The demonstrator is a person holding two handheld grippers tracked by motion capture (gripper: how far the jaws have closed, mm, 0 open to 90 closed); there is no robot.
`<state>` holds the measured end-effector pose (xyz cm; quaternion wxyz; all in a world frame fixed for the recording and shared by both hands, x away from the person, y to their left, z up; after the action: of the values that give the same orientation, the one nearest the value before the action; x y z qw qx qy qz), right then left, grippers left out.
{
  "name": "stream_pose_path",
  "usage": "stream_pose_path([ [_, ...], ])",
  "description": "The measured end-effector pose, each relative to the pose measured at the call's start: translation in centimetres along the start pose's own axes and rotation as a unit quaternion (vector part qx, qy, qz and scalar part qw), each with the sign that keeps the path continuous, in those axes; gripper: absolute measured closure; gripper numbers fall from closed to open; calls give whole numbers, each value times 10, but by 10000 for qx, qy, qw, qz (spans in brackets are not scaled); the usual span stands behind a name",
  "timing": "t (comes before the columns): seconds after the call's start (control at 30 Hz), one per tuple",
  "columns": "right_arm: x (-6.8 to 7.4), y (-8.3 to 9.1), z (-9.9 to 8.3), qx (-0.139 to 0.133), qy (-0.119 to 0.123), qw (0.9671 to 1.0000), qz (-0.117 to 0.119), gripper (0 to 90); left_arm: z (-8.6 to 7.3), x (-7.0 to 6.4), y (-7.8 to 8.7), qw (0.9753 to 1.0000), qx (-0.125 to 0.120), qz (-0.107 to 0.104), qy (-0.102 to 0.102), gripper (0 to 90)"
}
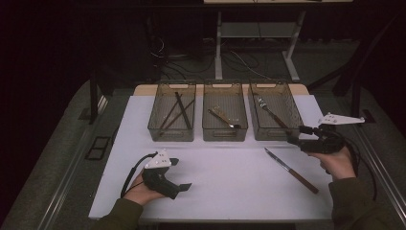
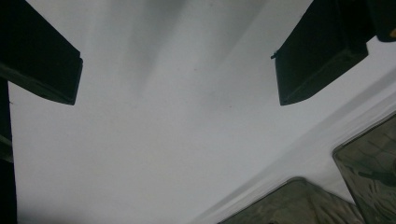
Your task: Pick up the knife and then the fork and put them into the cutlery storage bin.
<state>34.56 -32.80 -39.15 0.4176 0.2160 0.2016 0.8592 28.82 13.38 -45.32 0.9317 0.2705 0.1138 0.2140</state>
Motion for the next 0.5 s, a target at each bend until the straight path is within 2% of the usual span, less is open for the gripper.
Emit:
stream_pose_path([
  [0.23, 13, 2, -18, 244, 192, 9995, 25, 264, 0, 0, 1, 10000, 51, -12, -75, 0],
  [0.5, 24, 5, -32, 392, 338, 9986, 65, 264, 0, 0, 1, 10000, 42, -13, -71, 0],
])
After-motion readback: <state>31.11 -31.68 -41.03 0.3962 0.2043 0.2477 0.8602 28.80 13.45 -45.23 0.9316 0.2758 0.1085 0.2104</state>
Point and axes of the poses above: each handheld gripper's, and its own axes: y roughly backward along the jaws, z roughly out of its top, x roughly to its left, the point moved 3 cm from there along -y, roughly forward along the jaws, and after that the axes turned 2 degrees about -y, right-handed, at the moved point
